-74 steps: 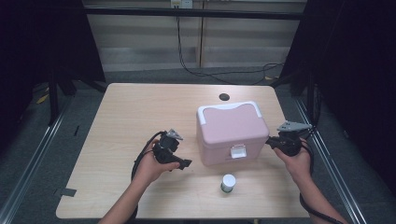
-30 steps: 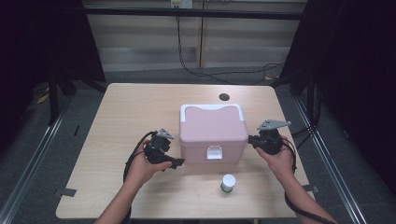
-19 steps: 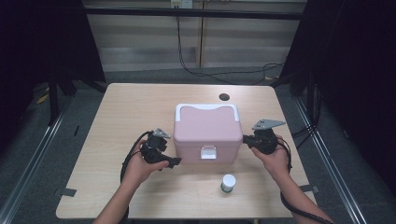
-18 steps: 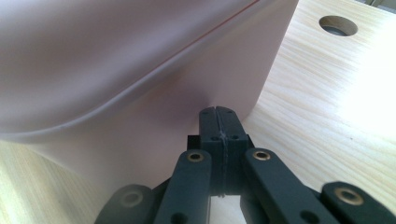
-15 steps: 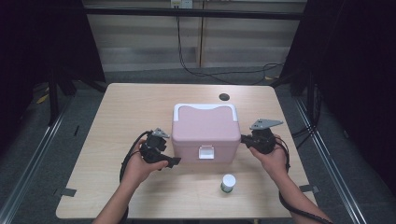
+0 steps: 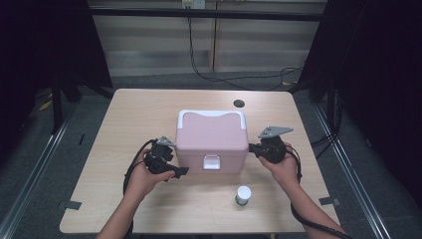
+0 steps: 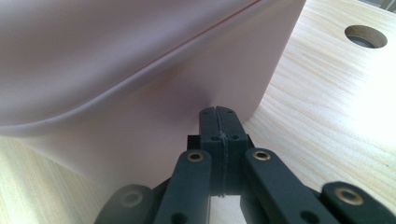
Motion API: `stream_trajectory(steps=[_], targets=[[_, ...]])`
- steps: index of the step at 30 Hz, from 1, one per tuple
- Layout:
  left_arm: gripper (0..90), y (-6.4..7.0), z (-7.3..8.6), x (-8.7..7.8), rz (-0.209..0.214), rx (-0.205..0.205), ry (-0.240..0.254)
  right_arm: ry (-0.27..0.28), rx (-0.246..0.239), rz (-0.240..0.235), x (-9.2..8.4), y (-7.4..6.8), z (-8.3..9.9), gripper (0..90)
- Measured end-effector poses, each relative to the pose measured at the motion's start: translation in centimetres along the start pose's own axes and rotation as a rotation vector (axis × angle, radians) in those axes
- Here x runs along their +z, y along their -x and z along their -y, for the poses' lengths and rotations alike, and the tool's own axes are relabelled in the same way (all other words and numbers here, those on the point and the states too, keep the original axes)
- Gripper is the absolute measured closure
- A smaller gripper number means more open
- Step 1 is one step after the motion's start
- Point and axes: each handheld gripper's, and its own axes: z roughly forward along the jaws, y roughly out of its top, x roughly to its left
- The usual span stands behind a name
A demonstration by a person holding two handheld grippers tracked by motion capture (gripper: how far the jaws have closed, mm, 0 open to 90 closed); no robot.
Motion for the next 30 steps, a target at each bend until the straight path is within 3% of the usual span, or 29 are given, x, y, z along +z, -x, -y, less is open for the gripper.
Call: stream_trajectory(steps=[20, 30], targets=[[23.1, 0.1, 0.2, -0.5, 0.017, -0.002, 0.012, -0.002, -0.006, -0.018, 0.7, -0.4, -0.6, 89.9], [22.3, -0.9, 0.7, -0.9, 0.002, -0.033, -0.028, 0.001, 0.017, -0.038, -0.4, -0.3, -0.9, 89.8]])
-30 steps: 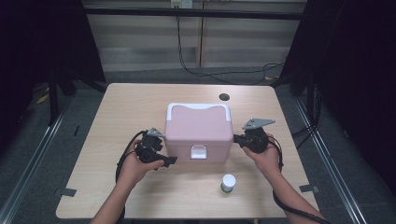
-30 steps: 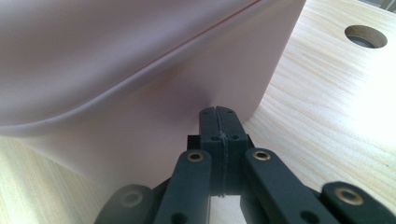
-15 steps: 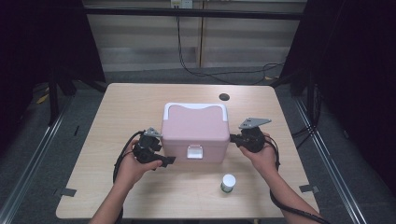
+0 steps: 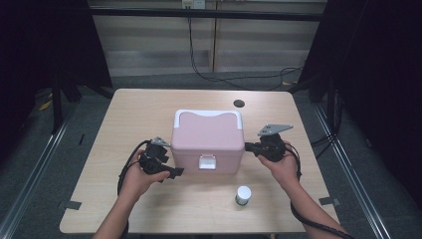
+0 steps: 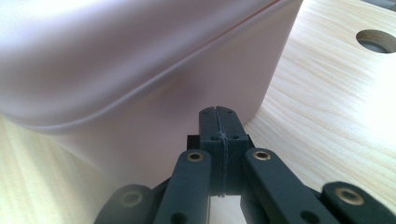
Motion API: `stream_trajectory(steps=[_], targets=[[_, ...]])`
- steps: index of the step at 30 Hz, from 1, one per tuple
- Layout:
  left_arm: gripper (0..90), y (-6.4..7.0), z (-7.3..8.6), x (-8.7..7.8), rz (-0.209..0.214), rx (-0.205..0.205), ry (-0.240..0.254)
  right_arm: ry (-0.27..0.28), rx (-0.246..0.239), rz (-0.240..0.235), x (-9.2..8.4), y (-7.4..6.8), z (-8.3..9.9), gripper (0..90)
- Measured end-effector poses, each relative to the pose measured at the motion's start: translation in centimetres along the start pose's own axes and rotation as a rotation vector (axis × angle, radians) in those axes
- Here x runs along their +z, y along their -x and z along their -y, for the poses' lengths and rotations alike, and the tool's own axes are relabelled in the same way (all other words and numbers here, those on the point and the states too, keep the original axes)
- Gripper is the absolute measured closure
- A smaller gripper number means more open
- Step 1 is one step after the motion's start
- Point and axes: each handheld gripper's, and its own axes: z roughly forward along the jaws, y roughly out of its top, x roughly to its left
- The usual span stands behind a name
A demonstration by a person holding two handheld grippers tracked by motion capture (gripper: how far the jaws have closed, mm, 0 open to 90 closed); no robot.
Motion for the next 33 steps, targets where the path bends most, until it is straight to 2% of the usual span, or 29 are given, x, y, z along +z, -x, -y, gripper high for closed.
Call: stream_trajectory(steps=[7, 14, 17, 21, 25, 29, 33], targets=[[21.8, -0.4, 0.0, -0.6, -0.018, -0.002, -0.014, 0.023, 0.015, -0.014, -1.7, 0.3, -0.9, 89.8], [21.7, -1.0, 0.0, -1.2, -0.013, -0.010, -0.020, 0.051, 0.023, -0.021, -3.3, 0.2, -2.4, 89.9], [21.6, -1.3, 0.2, -1.2, -0.009, -0.010, -0.048, 0.058, 0.019, -0.024, -3.8, 0.1, -3.1, 89.9], [21.4, -1.9, 0.4, -1.4, -0.032, -0.037, -0.060, 0.069, 0.018, -0.027, -4.8, 0.1, -4.0, 89.9], [21.4, -2.1, 0.4, -1.6, -0.032, -0.035, -0.068, 0.078, 0.025, -0.032, -5.3, 0.1, -4.5, 89.9], [21.4, -2.3, 0.3, -2.0, -0.034, -0.042, -0.069, 0.071, 0.002, -0.042, -5.5, -0.1, -5.4, 89.9], [21.4, -2.7, 0.2, -2.1, -0.042, -0.054, -0.073, 0.073, 0.000, -0.051, -5.6, -0.2, -5.9, 89.9]])
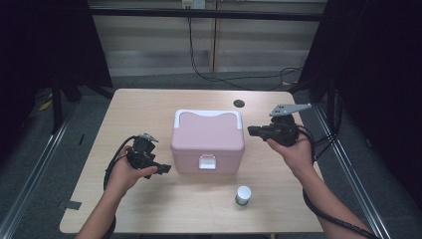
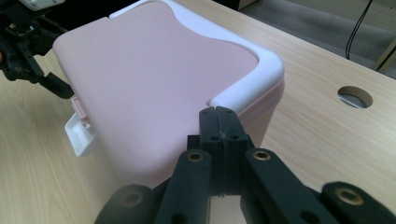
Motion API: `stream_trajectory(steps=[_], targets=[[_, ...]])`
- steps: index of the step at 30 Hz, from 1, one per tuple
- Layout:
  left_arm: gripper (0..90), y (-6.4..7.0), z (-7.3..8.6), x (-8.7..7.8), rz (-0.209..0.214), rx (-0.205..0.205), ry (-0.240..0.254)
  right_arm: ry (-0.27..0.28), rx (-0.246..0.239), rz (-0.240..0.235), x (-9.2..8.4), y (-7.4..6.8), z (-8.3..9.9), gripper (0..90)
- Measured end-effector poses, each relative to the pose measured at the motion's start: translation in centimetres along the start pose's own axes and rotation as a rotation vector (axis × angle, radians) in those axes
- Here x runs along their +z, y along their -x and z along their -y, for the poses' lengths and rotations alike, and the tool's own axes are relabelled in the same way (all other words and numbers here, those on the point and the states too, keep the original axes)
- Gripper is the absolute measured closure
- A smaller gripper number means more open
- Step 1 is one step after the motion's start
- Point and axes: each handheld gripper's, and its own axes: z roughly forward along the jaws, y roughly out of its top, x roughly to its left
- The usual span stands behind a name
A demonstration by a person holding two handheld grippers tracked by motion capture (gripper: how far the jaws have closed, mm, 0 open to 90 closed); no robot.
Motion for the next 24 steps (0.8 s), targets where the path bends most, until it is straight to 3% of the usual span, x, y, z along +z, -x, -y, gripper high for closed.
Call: stream_trajectory(steps=[10, 15, 24], targets=[[21.4, -0.8, -0.6, -0.1, -0.013, -0.029, -0.011, -0.017, -0.029, -0.039, 0.5, -1.5, -2.0, 89.9], [21.2, -0.6, -1.0, -0.9, -0.003, -0.008, -0.003, -0.027, -0.051, -0.062, 1.3, -2.5, -2.7, 89.9], [20.3, -0.9, -1.6, -1.6, 0.010, -0.015, -0.008, -0.044, -0.084, -0.079, 3.0, -3.7, -2.9, 89.9]])
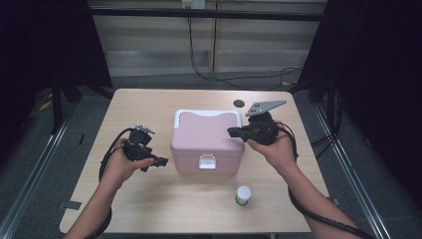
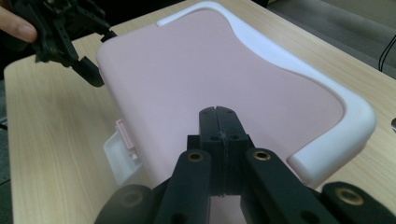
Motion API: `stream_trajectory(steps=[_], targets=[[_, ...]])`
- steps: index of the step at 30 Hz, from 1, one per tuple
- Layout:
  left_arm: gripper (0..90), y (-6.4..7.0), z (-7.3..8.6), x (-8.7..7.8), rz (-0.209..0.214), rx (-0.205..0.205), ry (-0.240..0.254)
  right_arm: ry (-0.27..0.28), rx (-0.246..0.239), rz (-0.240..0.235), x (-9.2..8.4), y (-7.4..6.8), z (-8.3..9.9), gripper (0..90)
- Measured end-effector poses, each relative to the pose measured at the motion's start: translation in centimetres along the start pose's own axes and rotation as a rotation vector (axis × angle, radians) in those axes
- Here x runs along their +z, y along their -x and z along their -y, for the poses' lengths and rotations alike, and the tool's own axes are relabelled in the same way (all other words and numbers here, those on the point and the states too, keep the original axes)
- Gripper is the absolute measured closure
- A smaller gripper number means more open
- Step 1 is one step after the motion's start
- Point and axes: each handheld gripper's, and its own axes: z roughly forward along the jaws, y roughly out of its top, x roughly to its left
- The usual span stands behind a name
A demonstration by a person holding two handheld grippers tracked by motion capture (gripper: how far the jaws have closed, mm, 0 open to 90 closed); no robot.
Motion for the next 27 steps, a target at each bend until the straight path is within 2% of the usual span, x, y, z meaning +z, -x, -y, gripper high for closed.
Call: stream_trajectory(steps=[4, 8, 10, 11, 13, 18, 21, 27], targets=[[18.8, -0.2, -0.5, -0.2, 0.009, -0.016, 0.000, -0.029, -0.025, 0.011, 0.9, -0.5, 0.1, 89.9], [16.7, -0.3, -1.1, -0.4, 0.007, -0.031, 0.018, -0.037, -0.020, 0.012, 1.4, -0.5, 0.5, 89.8], [16.6, -0.3, -1.4, -0.5, 0.018, -0.039, 0.029, -0.023, -0.013, 0.008, 1.4, -0.5, 0.6, 89.8], [16.0, -0.2, -1.5, -0.5, 0.016, -0.055, 0.043, -0.020, 0.000, 0.003, 1.4, -0.3, 0.6, 89.7], [16.0, -0.4, -1.7, -0.7, 0.008, -0.038, 0.026, -0.019, 0.001, -0.001, 1.4, -0.2, 0.7, 89.1], [15.6, -0.7, -2.5, -1.2, -0.007, -0.069, 0.022, -0.043, -0.024, 0.011, 1.4, -0.5, 0.4, 89.7], [15.6, -0.9, -2.8, -1.6, 0.002, -0.086, 0.027, -0.037, -0.003, 0.003, 1.4, -0.3, 0.5, 89.9], [15.7, -1.6, -3.6, -2.5, 0.011, -0.112, 0.034, -0.038, -0.002, 0.008, 1.4, -0.4, 0.5, 90.0]])
